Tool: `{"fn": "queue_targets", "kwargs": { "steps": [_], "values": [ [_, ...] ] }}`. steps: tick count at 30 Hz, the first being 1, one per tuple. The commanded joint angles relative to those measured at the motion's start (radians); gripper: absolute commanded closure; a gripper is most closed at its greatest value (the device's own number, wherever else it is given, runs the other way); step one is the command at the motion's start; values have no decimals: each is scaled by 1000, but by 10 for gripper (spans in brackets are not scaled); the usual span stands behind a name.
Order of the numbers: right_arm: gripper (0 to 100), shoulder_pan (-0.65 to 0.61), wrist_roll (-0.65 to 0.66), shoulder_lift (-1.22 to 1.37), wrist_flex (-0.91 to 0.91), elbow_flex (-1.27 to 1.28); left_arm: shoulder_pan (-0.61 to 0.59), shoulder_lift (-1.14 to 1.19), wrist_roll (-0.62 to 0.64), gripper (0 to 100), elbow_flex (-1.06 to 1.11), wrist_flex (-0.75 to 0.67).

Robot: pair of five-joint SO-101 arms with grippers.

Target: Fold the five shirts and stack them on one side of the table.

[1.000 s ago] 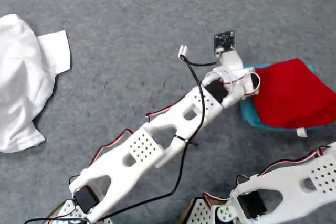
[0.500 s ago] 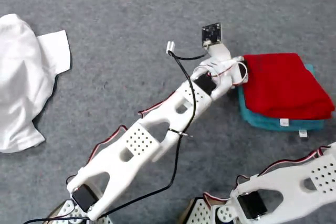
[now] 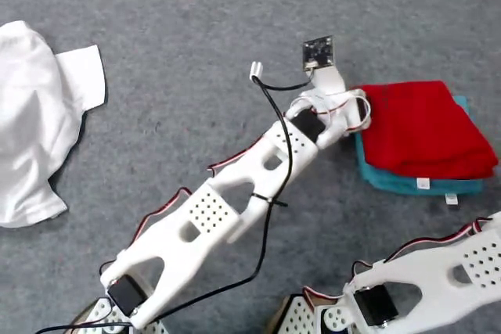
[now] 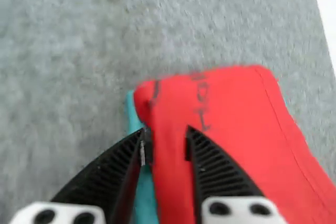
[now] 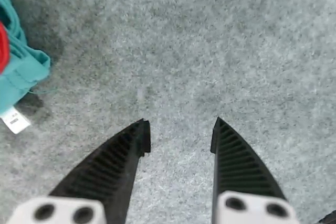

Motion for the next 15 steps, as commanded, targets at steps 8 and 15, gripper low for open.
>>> {"fn": "queue_targets", "kwargs": {
  "steps": [8,15],
  "values": [
    [998,-220,-21,-10,252,-259,-40,-116,-189,833,-269,402],
    [992,-495,-72,-4,253,-381,-160,-288,-295,904,-267,640]
  ]
}}
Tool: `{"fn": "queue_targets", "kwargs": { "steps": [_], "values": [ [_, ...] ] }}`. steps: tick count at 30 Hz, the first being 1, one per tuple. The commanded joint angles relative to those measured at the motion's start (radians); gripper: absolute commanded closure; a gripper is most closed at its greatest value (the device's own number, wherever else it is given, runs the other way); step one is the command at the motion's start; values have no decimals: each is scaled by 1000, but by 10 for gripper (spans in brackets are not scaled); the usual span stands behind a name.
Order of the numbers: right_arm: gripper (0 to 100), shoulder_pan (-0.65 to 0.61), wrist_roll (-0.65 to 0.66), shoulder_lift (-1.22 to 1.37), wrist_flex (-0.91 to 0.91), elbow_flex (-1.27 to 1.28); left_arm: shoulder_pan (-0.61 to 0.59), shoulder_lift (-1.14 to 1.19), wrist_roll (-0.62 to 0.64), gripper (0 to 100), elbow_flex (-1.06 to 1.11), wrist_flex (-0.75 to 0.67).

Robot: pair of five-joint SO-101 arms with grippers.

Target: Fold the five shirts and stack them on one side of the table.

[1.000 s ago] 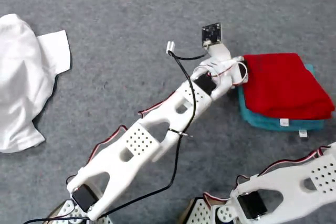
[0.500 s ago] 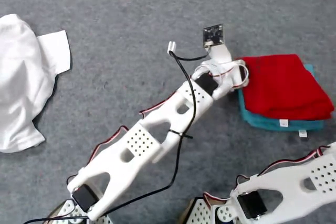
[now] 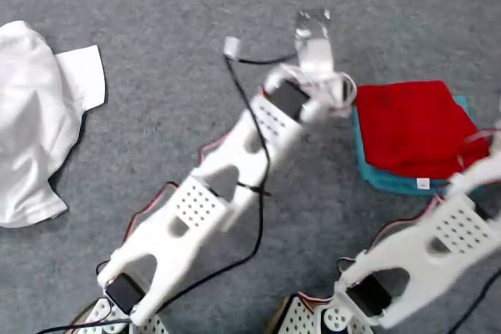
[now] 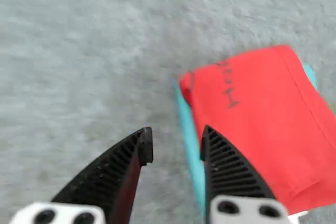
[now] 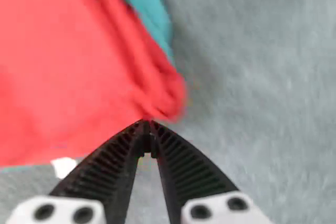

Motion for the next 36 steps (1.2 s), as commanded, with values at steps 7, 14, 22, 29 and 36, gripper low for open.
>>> {"fn": "queue_targets", "kwargs": {
  "steps": [7,14,22,29,36],
  "values": [
    [993,-162,-12,110,-83,22,-137,-163,-176,981,-49,288],
    [993,25,2,217,-89,-10,-241,-163,-203,981,-49,341],
    [992,45,51,243,-63,-114,-304,-163,-203,981,-51,341],
    [992,-94,51,245,18,-351,-350,-177,-201,981,-51,341],
    [993,-226,15,249,23,-274,-482,-292,-203,981,-44,341]
  ]
}}
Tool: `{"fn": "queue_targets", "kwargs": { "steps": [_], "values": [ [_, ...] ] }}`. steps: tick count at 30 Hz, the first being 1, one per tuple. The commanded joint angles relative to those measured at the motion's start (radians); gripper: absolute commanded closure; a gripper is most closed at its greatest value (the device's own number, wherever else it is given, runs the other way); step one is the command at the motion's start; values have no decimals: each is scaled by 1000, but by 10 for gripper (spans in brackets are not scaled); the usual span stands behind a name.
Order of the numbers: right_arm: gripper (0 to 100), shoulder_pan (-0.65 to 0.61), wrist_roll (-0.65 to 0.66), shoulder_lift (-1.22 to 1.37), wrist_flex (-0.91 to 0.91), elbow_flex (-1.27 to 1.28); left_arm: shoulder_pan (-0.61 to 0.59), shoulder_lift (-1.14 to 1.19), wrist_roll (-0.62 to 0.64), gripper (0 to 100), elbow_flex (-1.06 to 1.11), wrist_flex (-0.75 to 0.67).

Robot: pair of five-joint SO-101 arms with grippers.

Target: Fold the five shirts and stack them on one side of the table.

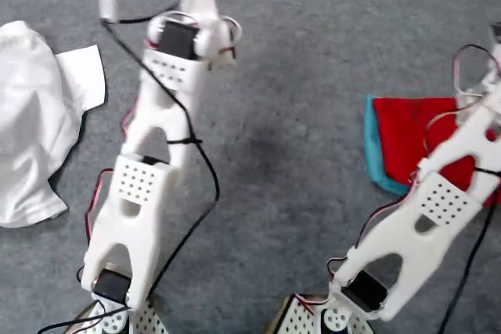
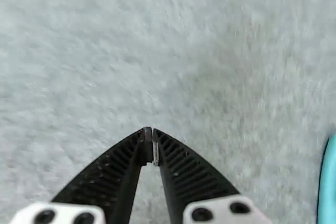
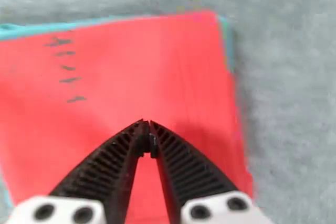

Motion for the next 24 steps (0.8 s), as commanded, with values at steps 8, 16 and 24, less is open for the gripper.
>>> {"fn": "queue_targets", "kwargs": {
  "steps": [8,16,24],
  "values": [
    [993,-205,-97,102,-141,358,-252,-163,-92,981,-44,11],
    [993,-159,-98,13,20,131,-453,-255,-201,981,-43,12],
    [993,-84,-97,-259,18,298,-736,-292,-301,979,28,12]
  ]
}}
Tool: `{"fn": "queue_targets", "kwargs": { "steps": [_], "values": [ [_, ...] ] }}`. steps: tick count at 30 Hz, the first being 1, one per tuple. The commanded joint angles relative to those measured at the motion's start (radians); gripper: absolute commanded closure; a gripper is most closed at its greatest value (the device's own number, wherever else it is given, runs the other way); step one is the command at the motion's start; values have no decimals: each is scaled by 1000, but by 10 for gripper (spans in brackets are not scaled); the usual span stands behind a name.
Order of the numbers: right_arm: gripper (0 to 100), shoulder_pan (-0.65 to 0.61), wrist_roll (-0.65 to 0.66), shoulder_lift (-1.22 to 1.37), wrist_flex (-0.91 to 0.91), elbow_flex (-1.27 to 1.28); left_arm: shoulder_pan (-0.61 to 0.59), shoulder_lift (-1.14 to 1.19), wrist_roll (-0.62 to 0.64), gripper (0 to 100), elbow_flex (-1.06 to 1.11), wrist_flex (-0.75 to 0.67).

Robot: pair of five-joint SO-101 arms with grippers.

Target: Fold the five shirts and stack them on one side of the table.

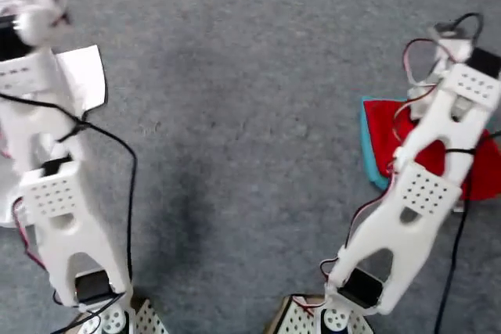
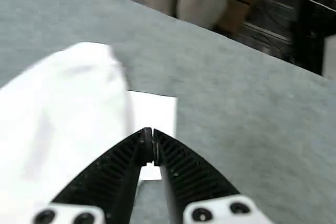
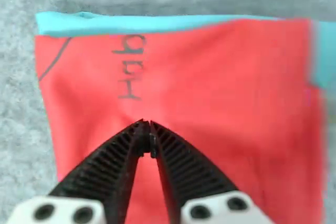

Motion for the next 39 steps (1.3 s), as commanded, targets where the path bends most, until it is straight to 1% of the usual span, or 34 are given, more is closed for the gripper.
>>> {"fn": "queue_targets", "kwargs": {
  "steps": [1,4,6,8,10,13,15,18,22,24,26,27,29,32,33,35,37,39],
  "values": [
    [993,28,-9,-174,20,94,-157,-59,-38,979,61,12],
    [993,35,-9,-229,18,193,-296,-61,-71,979,239,12],
    [993,44,-8,-265,18,239,-377,-64,-117,978,356,12],
    [993,48,-5,-302,18,265,-453,-88,-158,968,428,12],
    [993,50,-3,-334,18,278,-517,-124,-187,915,494,12],
    [993,41,-3,-364,18,280,-601,-222,-219,801,568,12],
    [993,30,-3,-377,20,280,-649,-286,-241,765,618,12],
    [993,22,-5,-390,20,286,-687,-338,-315,765,736,11],
    [993,19,-5,-415,20,344,-687,-323,-330,776,884,9],
    [993,19,-5,-426,20,381,-663,-305,-328,815,933,2],
    [993,21,-3,-437,18,414,-629,-275,-327,873,979,-40],
    [993,21,-3,-441,18,426,-617,-265,-308,908,990,-66],
    [993,21,-3,-456,18,443,-608,-245,-209,981,990,-123],
    [993,24,-3,-483,18,463,-612,-242,-11,973,985,-181],
    [993,24,-3,-493,18,470,-614,-242,35,981,970,-189],
    [993,24,-3,-510,18,483,-615,-252,81,980,916,-160],
    [993,27,-3,-519,17,483,-609,-288,87,980,829,-83],
    [993,27,-2,-524,15,479,-592,-337,124,976,717,-21]
  ]
}}
